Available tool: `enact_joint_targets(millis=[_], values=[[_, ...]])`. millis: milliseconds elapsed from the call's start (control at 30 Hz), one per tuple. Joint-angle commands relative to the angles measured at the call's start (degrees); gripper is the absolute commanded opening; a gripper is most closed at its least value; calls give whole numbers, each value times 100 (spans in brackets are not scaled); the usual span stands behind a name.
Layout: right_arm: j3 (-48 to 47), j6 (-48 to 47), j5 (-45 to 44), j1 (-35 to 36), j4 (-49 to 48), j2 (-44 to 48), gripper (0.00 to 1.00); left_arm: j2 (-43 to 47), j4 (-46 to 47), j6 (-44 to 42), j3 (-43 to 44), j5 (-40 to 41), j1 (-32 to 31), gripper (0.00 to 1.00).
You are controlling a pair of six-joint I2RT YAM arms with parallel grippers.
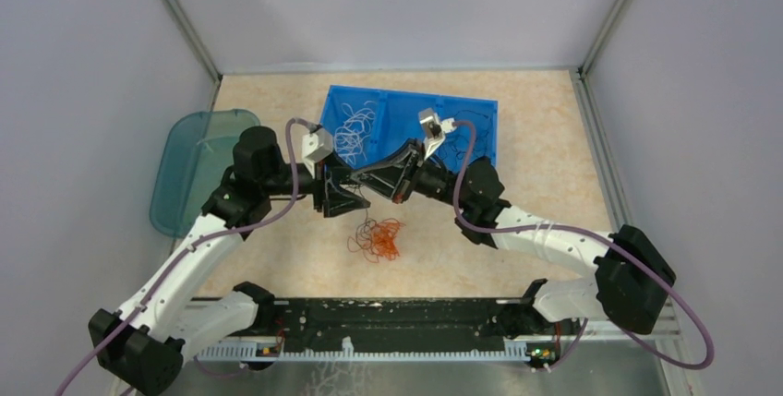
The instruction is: Untangle the cables
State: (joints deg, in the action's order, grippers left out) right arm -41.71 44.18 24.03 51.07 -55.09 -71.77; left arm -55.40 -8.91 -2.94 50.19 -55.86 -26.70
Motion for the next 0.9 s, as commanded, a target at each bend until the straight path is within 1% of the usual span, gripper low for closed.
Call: enact_joint_targets(millis=[0, 33, 100, 133, 167, 233, 267, 300, 367, 500, 600, 733, 800, 867], values=[[-407, -49, -15, 106, -374, -24, 0, 111, 441, 237, -35, -174, -100, 57], [-423, -70, -11, 119, -325, -22, 0, 119, 481, 234, -36, -156, -99, 52], [-418, -85, -29, 114, -290, -13, 0, 124, 528, 274, 0, -196, -101, 46], [-410, -90, -34, 114, -274, -4, 0, 113, 525, 286, 21, -230, -104, 41], [-416, -86, -45, 114, -263, 8, 2, 89, 503, 293, 71, -252, -105, 33], [-443, -152, -56, 115, -177, 84, 15, 84, 421, 222, 130, -216, -103, 13], [-463, -207, -67, 108, -65, 147, 23, 94, 377, 152, 164, -193, -107, 6], [-487, -287, -92, 93, 73, 230, 33, 113, 313, 91, 208, -149, -102, 1], [-506, -490, -105, 48, 379, 430, 44, 129, 199, -70, 341, -96, -102, 0], [-244, -763, -229, -183, 880, 921, 59, 114, -47, -387, 781, -44, -105, 0], [105, -775, -306, -386, 960, 1258, 68, 116, -126, -396, 1040, -67, -106, 0], [387, -959, -281, -512, 1191, 1660, 75, 122, -193, -324, 1281, -75, -101, 0], [520, -1130, -14, -510, 1176, 1792, 78, 126, -238, -306, 1402, -75, -107, 0], [668, -1407, 307, -511, 1196, 1817, 78, 91, -223, -280, 1556, -140, -108, 0]])
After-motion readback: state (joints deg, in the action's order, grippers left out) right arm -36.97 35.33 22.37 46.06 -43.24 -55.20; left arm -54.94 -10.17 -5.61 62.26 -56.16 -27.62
